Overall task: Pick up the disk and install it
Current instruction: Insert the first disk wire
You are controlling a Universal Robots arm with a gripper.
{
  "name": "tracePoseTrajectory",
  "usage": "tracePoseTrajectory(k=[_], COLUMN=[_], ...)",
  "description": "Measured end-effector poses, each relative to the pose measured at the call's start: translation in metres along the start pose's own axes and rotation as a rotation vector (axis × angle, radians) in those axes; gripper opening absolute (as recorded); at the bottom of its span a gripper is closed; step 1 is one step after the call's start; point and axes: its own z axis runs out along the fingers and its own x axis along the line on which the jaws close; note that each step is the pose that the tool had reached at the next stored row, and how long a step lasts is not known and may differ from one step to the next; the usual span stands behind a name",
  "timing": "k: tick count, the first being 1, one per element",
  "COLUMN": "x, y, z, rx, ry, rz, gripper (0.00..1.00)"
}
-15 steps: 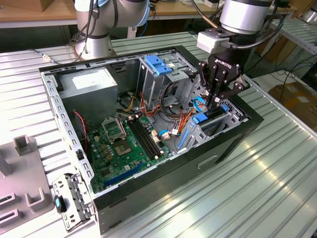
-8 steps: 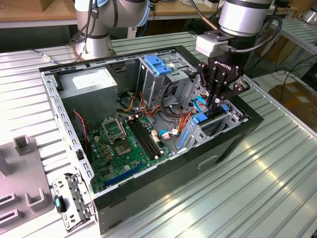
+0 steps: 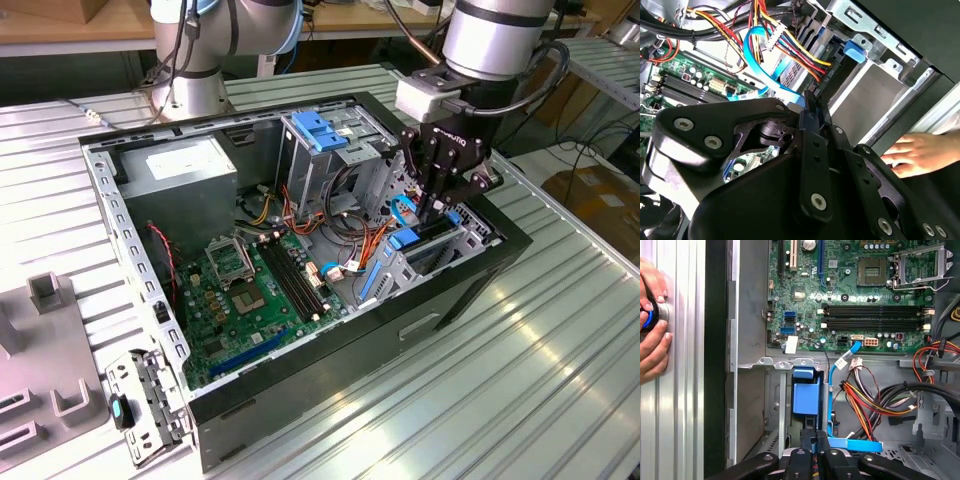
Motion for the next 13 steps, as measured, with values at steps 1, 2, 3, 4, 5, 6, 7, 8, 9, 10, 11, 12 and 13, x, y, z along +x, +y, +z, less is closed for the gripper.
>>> tracePoseTrajectory(k=[1,2,3,4,5,6,7,8,9,10,11,12,13], x=[0.0002,0.0002,0.0004,0.0012,0.0017,0.0022,0.0029,0.0035,0.0035,0.0036,0.0037,0.0038,0.0039], y=[0.0001,0.0001,0.0001,0.0001,0.0001,0.0002,0.0002,0.0002,0.0002,0.0002,0.0001,0.0001,0.0001], z=[-0.0001,-0.0001,0.0001,0.0002,0.0003,0.0003,0.0005,0.0005,0.0004,0.0001,-0.0004,-0.0009,-0.0018], rx=[0.0014,0.0018,0.0022,0.0032,0.0042,0.0046,0.0053,0.0058,0.0062,0.0063,0.0065,0.0066,0.0065], ry=[-0.002,-0.0033,-0.0046,-0.0085,-0.0116,-0.0137,-0.0177,-0.0216,-0.0257,-0.0283,-0.0335,-0.0357,-0.0367], rz=[0.0,0.0,0.0,0.001,0.001,0.001,0.001,0.002,0.002,0.002,0.002,0.002,0.002], gripper=[0.16,0.16,0.16,0.16,0.16,0.16,0.16,0.16,0.16,0.16,0.16,0.16,0.16])
